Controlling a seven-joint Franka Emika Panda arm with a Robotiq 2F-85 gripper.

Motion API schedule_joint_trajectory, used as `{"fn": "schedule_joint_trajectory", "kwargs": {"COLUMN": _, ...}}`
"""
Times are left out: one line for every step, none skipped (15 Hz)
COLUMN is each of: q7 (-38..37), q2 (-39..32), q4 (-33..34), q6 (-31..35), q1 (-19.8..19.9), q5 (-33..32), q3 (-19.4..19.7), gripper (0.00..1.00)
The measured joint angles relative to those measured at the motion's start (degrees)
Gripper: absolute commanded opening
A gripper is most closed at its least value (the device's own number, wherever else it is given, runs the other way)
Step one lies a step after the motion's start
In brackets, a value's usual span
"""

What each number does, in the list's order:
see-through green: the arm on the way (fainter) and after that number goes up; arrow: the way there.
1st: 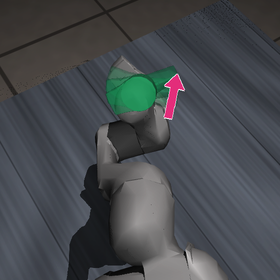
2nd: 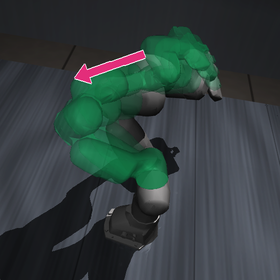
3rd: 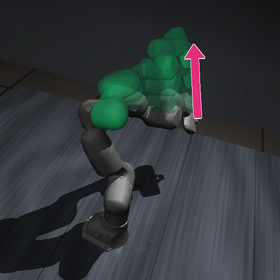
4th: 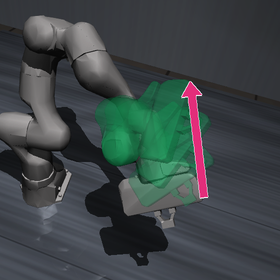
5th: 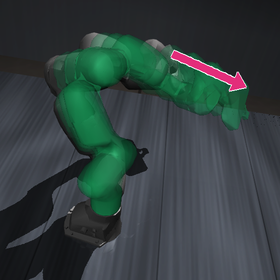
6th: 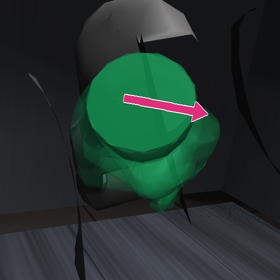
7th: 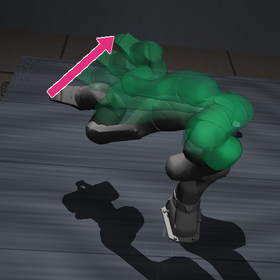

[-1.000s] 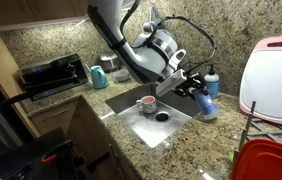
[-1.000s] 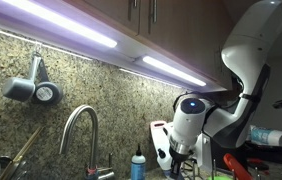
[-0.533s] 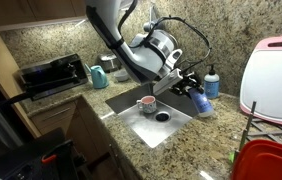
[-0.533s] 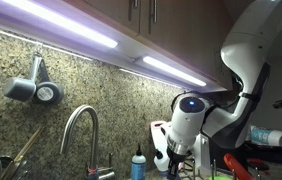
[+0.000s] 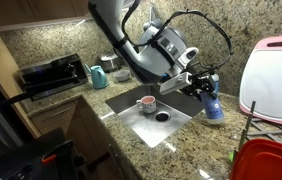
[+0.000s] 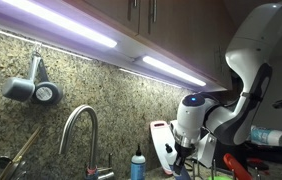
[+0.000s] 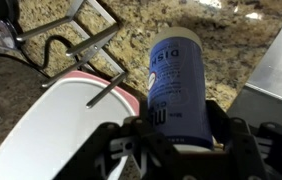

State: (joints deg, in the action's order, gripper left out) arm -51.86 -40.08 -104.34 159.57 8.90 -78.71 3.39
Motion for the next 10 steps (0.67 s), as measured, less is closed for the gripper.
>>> {"fn": "schedule_joint_trajectory", "kwargs": {"q7": 0.00, "q2": 0.03, "q4": -0.01, "q6": 0.17, "q1": 0.59, "q5": 0.53, "q3": -0.01, "gripper": 0.33}}
{"fn": "schedule_joint_trajectory", "kwargs": {"q7": 0.00, "q2": 0.05, "q4": -0.01, "q6": 0.23, "q1": 1.00, "q5": 0.89, "q3": -0.01, "gripper": 0.33}}
{"fn": "schedule_joint_trajectory", "kwargs": {"q7": -0.02, "q2": 0.06, "q4": -0.01, "q6": 0.24, "q1": 1.23, "q5": 1.16, "q3": -0.02, "gripper": 0.58}}
{"fn": "schedule_joint_trajectory", "kwargs": {"q7": -0.02, "q2": 0.07, "q4": -0.01, "q6": 0.24, "q1": 1.31, "q5": 1.33, "q3": -0.02, "gripper": 0.58}}
{"fn": "schedule_joint_trajectory", "kwargs": {"q7": -0.02, "q2": 0.07, "q4": -0.02, "q6": 0.24, "q1": 1.31, "q5": 1.39, "q3": -0.04, "gripper": 0.58}}
{"fn": "schedule_joint_trajectory", "kwargs": {"q7": -0.02, "q2": 0.07, "q4": -0.04, "q6": 0.24, "q1": 1.31, "q5": 1.41, "q3": -0.08, "gripper": 0.58}}
{"fn": "schedule_joint_trajectory", "kwargs": {"q7": -0.03, "q2": 0.08, "q4": -0.05, "q6": 0.24, "q1": 1.29, "q5": 1.42, "q3": -0.13, "gripper": 0.58}}
{"fn": "schedule_joint_trajectory", "kwargs": {"q7": -0.03, "q2": 0.09, "q4": -0.07, "q6": 0.24, "q1": 1.28, "q5": 1.42, "q3": -0.19, "gripper": 0.58}}
{"fn": "schedule_joint_trajectory", "kwargs": {"q7": -0.03, "q2": 0.10, "q4": -0.08, "q6": 0.24, "q1": 1.28, "q5": 1.42, "q3": -0.24, "gripper": 0.58}}
{"fn": "schedule_joint_trajectory", "kwargs": {"q7": -0.03, "q2": 0.11, "q4": -0.09, "q6": 0.24, "q1": 1.28, "q5": 1.42, "q3": -0.26, "gripper": 0.58}}
